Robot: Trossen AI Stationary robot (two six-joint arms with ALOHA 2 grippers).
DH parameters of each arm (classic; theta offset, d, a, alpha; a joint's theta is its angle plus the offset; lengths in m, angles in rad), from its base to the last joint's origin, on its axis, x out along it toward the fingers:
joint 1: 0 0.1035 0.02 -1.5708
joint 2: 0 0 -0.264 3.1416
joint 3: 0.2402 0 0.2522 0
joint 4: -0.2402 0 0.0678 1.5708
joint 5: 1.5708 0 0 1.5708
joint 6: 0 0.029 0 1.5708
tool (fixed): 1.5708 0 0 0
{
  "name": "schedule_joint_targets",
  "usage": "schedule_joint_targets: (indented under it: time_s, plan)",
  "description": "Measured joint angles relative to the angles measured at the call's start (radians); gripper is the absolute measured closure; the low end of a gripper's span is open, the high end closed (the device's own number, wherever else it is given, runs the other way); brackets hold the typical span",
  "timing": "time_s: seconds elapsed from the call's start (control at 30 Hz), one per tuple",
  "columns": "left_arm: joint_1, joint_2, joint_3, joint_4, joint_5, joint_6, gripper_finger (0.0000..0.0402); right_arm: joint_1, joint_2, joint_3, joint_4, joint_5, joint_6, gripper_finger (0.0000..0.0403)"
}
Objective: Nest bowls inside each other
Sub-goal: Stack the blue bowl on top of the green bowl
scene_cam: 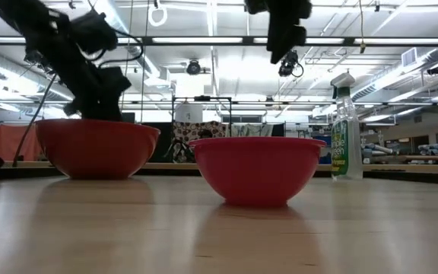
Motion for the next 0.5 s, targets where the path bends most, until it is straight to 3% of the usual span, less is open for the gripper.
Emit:
schedule_joint_targets:
  time_s: [0.1, 0.3, 0.5]
  plan:
    - [0.044, 0.047, -0.058, 0.115, 0.095, 0.011, 0.0253, 0.034, -0.074, -0.134, 0.103, 0.001, 0.086, 0.0202]
    - [0.101, 0.205, -0.069, 0.172, 0.104, 0.05, 0.0254, 0.105, -0.154, -0.296, 0.259, -0.011, 0.169, 0.0202]
    - [0.133, 0.279, 0.08, -0.156, 0.103, 0.086, 0.0254, 0.163, -0.099, -0.324, 0.298, -0.024, 0.181, 0.0202]
